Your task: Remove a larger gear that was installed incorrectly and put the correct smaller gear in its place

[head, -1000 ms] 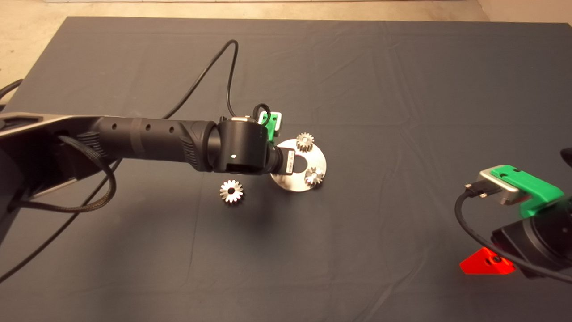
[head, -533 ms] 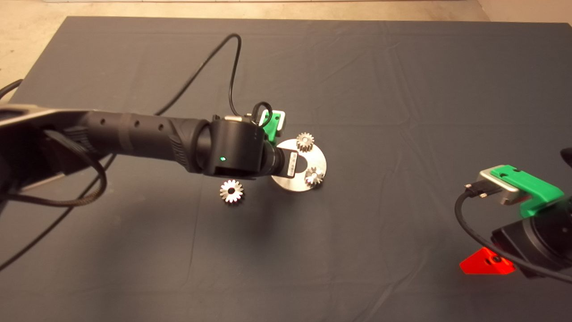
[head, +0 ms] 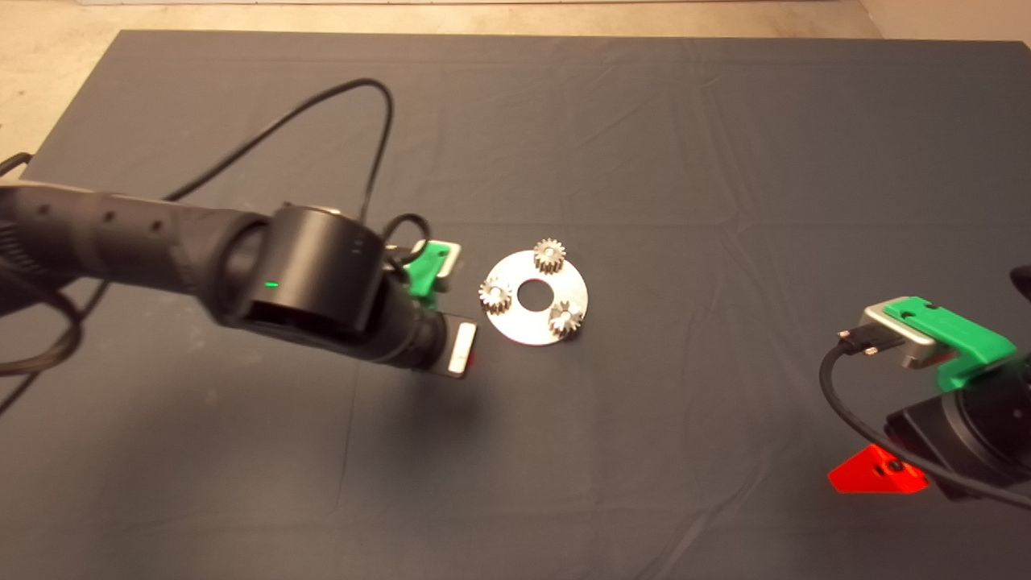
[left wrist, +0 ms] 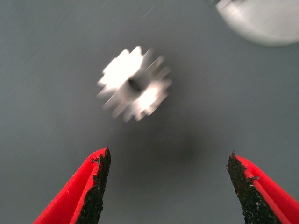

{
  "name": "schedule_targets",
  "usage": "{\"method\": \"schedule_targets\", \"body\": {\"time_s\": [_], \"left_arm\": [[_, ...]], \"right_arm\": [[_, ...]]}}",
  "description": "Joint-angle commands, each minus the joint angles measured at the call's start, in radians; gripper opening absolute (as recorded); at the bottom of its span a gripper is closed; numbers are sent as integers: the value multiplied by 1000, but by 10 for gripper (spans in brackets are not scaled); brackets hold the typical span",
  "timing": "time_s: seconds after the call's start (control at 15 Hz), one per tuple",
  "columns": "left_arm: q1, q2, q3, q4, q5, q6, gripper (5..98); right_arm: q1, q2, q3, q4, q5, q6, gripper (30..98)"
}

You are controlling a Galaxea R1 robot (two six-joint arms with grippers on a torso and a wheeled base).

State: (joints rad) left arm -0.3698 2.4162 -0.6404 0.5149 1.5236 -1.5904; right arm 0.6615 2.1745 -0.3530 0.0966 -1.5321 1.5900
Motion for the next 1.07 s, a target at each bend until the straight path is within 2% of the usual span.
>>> {"method": "schedule_targets", "body": {"time_s": [0.0,0.07,0.13,0.27,0.4,0.47,0.53,0.67,0.8,0.93,1.0], "left_arm": [[-72,-135,112,-235,64,-29,635],[-81,-170,132,-283,67,-29,635],[-110,-205,150,-311,69,-29,667],[-132,-222,156,-401,70,-29,682],[-133,-219,170,-405,64,-44,682],[-133,-214,170,-406,64,-86,682],[-142,-213,171,-406,64,-109,682],[-173,-186,187,-406,61,-115,713],[-175,-160,187,-406,61,-118,734],[-175,-169,191,-406,69,-129,745],[-175,-163,208,-406,72,-135,779]], "right_arm": [[9,-3,2,-35,-126,5,977],[6,0,2,-35,-126,7,977],[1,2,3,-35,-126,7,977],[-3,2,4,-35,-126,7,977],[-6,3,4,-35,-126,7,977],[-14,2,5,-35,-126,7,977],[-25,2,5,-35,-126,7,977],[-29,3,5,-35,-126,7,977],[-32,5,7,-35,-126,7,977],[-32,3,7,-35,-126,5,977],[-32,8,7,-35,-126,5,977]]}}
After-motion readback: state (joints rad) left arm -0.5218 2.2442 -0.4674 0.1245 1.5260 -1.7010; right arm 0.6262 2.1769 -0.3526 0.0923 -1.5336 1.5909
